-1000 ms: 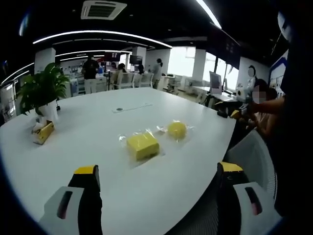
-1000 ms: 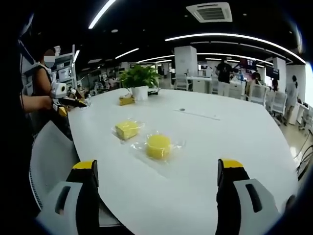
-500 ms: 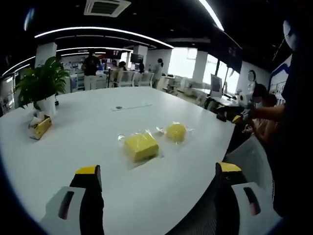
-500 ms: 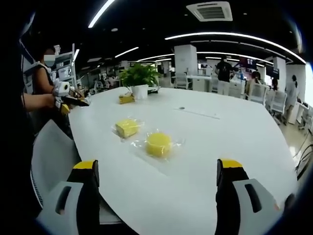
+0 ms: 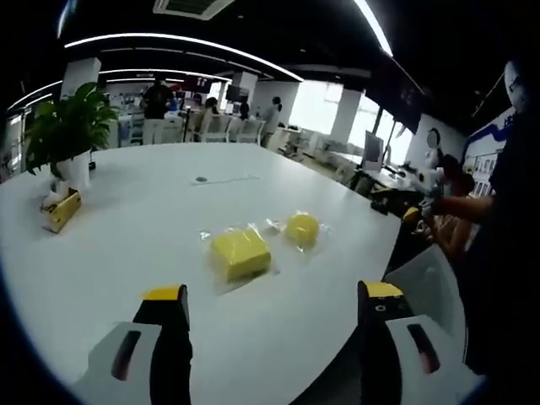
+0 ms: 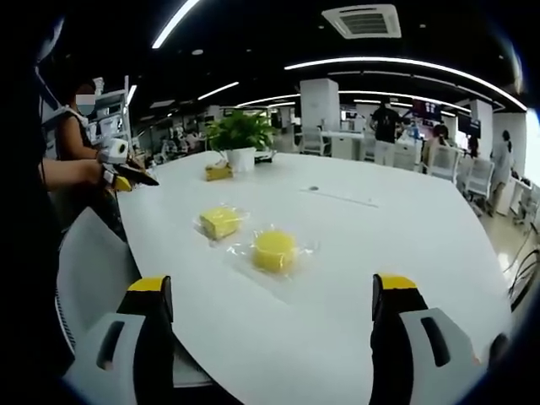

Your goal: Compare the silicone blocks by pressing each to a similar depth, holding the contact briefly, and releasing to observe deformation and rebound differences across the visible hardness samples.

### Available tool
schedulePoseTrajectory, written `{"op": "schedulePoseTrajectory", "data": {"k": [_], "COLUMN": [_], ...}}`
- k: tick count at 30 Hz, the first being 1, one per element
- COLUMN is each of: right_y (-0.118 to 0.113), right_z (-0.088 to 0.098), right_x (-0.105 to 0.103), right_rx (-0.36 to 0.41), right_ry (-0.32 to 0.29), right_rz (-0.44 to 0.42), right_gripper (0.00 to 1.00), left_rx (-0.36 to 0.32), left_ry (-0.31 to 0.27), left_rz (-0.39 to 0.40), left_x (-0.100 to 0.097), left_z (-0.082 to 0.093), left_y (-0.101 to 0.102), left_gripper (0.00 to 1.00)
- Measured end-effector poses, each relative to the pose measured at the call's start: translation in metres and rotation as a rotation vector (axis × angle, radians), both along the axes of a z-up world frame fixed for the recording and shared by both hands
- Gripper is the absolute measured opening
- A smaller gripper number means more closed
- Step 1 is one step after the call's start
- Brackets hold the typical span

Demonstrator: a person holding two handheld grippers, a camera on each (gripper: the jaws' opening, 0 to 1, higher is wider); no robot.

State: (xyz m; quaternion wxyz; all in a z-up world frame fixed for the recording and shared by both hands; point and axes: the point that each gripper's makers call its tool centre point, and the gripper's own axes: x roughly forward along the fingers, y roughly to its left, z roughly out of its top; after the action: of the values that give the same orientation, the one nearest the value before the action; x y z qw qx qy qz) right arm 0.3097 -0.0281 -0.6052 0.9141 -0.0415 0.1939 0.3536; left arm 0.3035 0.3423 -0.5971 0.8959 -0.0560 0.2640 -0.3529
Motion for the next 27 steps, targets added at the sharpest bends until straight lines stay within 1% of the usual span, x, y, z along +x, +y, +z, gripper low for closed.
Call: {"op": "schedulePoseTrajectory", "data": {"k": [1, 2, 5, 9, 11, 14, 15, 16, 17, 18, 20, 21, 23, 27], "right_y": [-0.002, -0.003, -0.006, -0.007, -0.007, -0.007, -0.007, -0.007, -0.007, -0.007, -0.009, -0.01, -0.011, -0.014], "right_z": [0.0, 0.0, 0.0, 0.0, -0.001, 0.0, 0.001, 0.003, 0.004, 0.006, 0.006, 0.005, 0.005, 0.004], "right_x": [0.0, 0.0, 0.0, -0.002, -0.002, -0.003, -0.003, -0.004, -0.004, -0.004, -0.004, -0.004, -0.005, -0.006], "right_rx": [-0.001, -0.002, -0.002, -0.009, -0.012, -0.015, -0.009, 0.003, 0.008, 0.01, 0.007, 0.004, -0.004, -0.015], "right_ry": [-0.001, -0.002, -0.002, -0.001, -0.001, 0.001, 0.003, 0.0, -0.004, -0.008, -0.006, -0.006, 0.001, 0.0], "right_rz": [-0.003, -0.005, -0.01, -0.01, -0.012, -0.011, -0.009, -0.01, -0.011, -0.015, -0.021, -0.022, -0.024, -0.033], "right_gripper": [0.91, 0.91, 0.91, 0.91, 0.9, 0.9, 0.89, 0.88, 0.88, 0.88, 0.88, 0.88, 0.88, 0.88], "left_rx": [-0.022, -0.04, -0.057, -0.021, -0.019, -0.012, -0.028, -0.072, -0.134, -0.167, -0.233, -0.241, -0.218, -0.203], "left_ry": [0.014, 0.013, 0.005, 0.004, 0.011, 0.014, 0.03, 0.065, 0.088, 0.092, 0.073, 0.071, 0.075, 0.103], "left_rz": [0.009, 0.016, 0.025, -0.006, -0.014, -0.018, -0.015, 0.002, 0.022, 0.039, 0.071, 0.08, 0.089, 0.093], "left_x": [0.001, 0.005, 0.011, 0.015, 0.019, 0.024, 0.028, 0.029, 0.035, 0.039, 0.051, 0.055, 0.065, 0.076], "left_z": [0.001, 0.003, 0.007, 0.005, 0.004, 0.004, 0.005, 0.006, 0.011, 0.014, 0.024, 0.025, 0.022, 0.016], "left_y": [-0.001, -0.002, -0.004, -0.01, -0.011, -0.013, -0.012, -0.014, -0.015, -0.015, -0.014, -0.012, -0.009, -0.008], "left_gripper": [0.72, 0.71, 0.7, 0.68, 0.67, 0.63, 0.6, 0.57, 0.53, 0.51, 0.49, 0.49, 0.49, 0.46]}}
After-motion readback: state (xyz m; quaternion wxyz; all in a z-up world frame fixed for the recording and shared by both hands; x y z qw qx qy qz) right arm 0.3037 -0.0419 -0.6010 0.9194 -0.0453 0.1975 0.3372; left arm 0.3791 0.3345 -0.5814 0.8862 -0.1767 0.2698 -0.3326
